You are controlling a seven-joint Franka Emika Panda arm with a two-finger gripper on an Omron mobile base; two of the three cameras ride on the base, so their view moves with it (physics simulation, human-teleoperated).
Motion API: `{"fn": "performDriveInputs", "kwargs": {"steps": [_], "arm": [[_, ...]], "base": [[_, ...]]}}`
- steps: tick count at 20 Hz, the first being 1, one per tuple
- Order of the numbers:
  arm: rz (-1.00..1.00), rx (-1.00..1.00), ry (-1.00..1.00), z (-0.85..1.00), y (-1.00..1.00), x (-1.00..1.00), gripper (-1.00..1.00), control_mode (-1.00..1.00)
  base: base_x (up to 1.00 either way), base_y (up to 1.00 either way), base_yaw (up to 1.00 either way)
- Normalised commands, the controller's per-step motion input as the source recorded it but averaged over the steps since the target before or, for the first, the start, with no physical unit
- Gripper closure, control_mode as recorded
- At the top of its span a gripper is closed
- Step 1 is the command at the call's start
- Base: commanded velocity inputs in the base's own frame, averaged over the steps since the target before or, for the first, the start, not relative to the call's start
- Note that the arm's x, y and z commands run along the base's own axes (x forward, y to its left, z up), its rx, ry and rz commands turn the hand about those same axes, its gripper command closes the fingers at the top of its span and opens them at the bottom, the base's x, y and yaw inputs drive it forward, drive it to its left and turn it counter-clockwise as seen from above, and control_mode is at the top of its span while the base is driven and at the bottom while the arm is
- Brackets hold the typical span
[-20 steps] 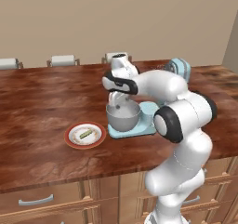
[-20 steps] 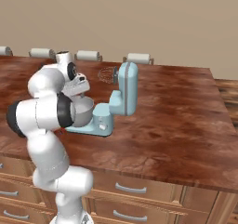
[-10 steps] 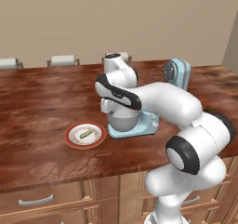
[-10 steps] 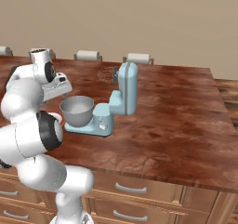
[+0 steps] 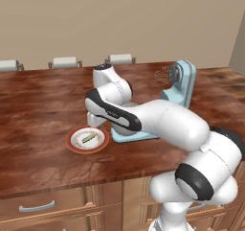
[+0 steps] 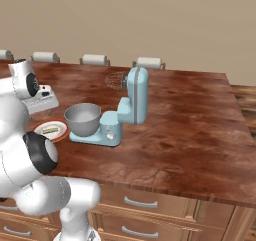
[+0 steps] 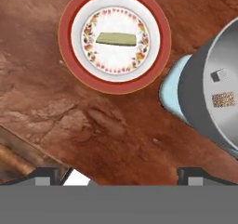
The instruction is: Add butter and sugar cubes to the stand mixer bowl and then turn on the stand mixer to begin making frosting.
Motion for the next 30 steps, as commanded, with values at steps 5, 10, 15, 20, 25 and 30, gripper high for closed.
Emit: {"fn": "performDriveInputs", "kwargs": {"steps": [5, 10, 15, 20, 25, 30], "arm": [[-0.59, 0.03, 0.04, -0.24, 0.64, 0.12, -1.0, -1.0], [-0.56, 0.03, 0.01, -0.38, 0.47, 0.46, -1.0, -1.0], [-0.54, 0.02, 0.0, -0.43, 0.11, 0.62, -1.0, -1.0], [-0.43, 0.04, 0.02, -0.34, 0.0, 0.7, -1.0, -1.0], [-0.28, 0.06, 0.06, -0.24, 0.0, 0.49, -1.0, -1.0], [-0.24, 0.01, 0.07, -0.28, 0.0, 0.39, -1.0, -1.0]], "base": [[0.0, 0.0, 0.0], [0.0, 0.0, 0.0], [0.0, 0.0, 0.0], [0.0, 0.0, 0.0], [0.0, 0.0, 0.0], [0.0, 0.0, 0.0]]}}
